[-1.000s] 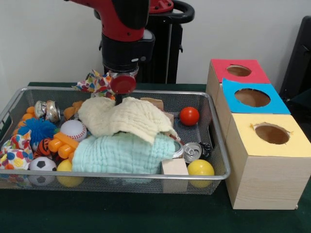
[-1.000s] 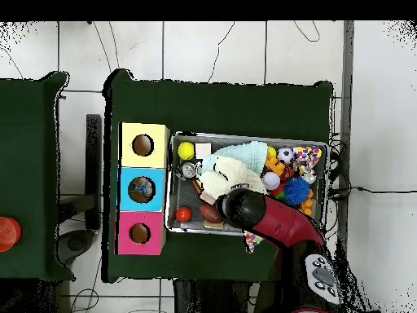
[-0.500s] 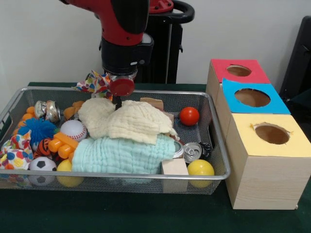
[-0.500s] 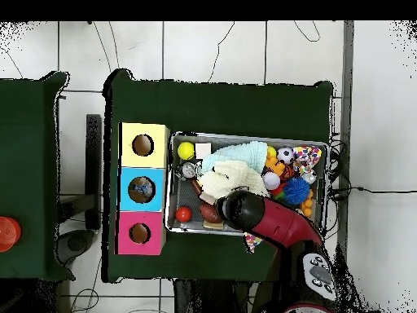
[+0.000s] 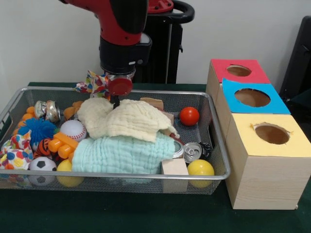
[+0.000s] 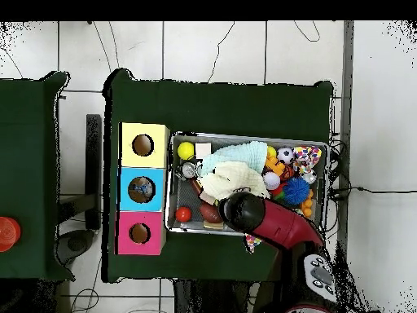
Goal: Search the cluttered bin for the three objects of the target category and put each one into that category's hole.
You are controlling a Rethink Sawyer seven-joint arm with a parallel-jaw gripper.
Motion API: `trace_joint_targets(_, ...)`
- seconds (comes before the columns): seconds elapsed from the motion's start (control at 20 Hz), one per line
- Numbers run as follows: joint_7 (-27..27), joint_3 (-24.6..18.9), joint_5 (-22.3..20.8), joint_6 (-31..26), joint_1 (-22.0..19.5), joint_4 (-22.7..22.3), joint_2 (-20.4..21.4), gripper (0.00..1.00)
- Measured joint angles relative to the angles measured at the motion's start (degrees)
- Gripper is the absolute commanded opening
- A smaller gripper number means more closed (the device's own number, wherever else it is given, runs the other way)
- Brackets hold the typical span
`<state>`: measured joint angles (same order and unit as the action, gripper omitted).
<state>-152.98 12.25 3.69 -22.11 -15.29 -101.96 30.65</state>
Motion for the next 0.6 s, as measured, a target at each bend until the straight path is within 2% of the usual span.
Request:
trace_joint_targets(0.15, 0.0, 0.02, 0.0, -0.27, -0.28, -1.1, 1.56, 1.0)
trace_joint_targets(0.2, 0.0, 0.02, -0.01, -1.35, -0.51, -2.22, 3.43, 1.0)
trace_joint_targets(0.35, 0.0, 0.03, -0.02, -3.38, -0.78, -3.24, 5.58, 1.0)
trace_joint_targets(0.6, 0.0, 0.07, -0.05, -11.16, -1.6, -4.55, 10.62, 1.0)
